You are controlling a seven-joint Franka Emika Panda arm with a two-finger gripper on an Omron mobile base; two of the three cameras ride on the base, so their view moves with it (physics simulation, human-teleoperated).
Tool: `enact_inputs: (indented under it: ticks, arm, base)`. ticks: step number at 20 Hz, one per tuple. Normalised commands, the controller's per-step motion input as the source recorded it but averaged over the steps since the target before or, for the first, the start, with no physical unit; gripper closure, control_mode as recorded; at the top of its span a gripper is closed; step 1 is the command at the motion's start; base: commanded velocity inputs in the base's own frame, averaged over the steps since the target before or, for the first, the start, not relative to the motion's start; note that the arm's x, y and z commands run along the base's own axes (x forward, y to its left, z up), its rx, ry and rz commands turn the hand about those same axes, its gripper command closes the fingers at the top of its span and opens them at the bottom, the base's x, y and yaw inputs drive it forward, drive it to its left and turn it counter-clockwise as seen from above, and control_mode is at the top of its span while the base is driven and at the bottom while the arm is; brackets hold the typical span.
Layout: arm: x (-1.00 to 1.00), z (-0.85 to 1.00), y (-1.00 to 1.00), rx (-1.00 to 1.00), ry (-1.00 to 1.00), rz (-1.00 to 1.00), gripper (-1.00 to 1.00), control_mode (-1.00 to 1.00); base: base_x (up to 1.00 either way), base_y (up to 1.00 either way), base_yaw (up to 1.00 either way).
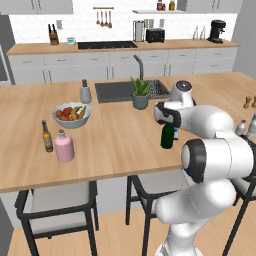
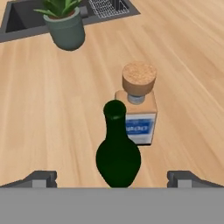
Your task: Move the plastic bottles in the middle to the plastics group, and the glass bottles in the middle to the glass group.
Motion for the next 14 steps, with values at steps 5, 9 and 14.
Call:
enact_inputs:
  ticks: [5,9,14]
  arm:
    - [0.20,-0.02,0.00,0.00,0.00,0.00,-1.00,-1.00]
    - [0.20,-0.06,-0.07,0.00,0.00,0.00,-1.00,-1.00]
    - [0.01,0.00,-0.16,0.00,0.00,0.00,-1.00,-1.00]
  base:
    - [0.00,0.00,0.00]
    - [0.00,0.00,0.00]
    - [0.00,0.00,0.00]
